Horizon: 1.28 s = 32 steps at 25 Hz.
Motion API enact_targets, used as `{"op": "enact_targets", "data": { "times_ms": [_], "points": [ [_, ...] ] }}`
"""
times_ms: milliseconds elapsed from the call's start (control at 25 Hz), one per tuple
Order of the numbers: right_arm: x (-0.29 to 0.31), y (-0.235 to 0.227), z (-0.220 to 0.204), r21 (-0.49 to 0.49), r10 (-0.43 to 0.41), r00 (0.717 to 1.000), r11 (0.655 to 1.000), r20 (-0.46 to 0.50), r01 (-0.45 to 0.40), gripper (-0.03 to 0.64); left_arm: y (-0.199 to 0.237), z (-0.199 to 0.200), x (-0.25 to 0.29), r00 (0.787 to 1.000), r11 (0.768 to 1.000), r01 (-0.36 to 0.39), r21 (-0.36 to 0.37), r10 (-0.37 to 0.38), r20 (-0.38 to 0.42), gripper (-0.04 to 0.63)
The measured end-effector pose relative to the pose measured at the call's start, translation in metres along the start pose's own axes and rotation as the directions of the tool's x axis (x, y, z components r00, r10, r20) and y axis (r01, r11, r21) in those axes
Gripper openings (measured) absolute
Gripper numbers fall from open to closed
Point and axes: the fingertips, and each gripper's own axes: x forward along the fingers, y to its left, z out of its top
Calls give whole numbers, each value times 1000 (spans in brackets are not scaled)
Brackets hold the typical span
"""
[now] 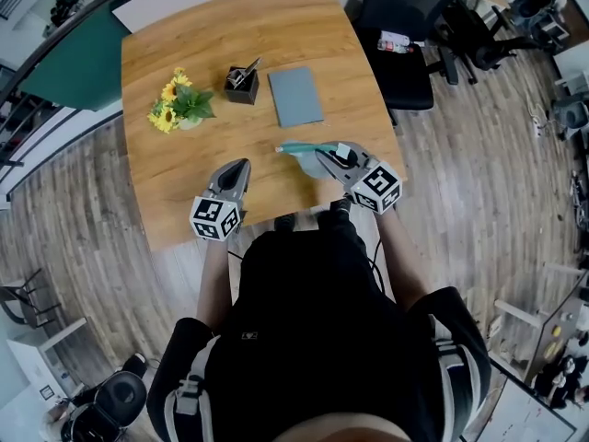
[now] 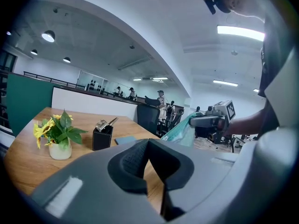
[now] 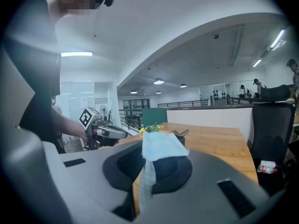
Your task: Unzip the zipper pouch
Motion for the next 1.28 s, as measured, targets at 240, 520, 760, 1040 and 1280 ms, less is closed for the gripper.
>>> {"op": "enact_targets", "data": {
  "times_ms": [240,520,760,1040,1280],
  "points": [
    [0,6,19,58,54,995,997,83,-59,31,-8,-1,6,996,995,94,13,-94,-1,37],
    [4,20,42,113,158,978,978,139,-174,31,-32,1,19,973,970,232,73,-231,-25,189],
    [8,33,48,114,254,958,956,135,-270,31,-43,11,29,961,956,276,101,-276,-17,230],
    [13,34,53,143,286,944,940,162,-309,31,-46,23,29,949,943,312,115,-316,14,220],
    [16,34,50,162,294,940,933,173,-322,31,-51,21,28,939,934,341,102,-344,14,181]
  ]
}}
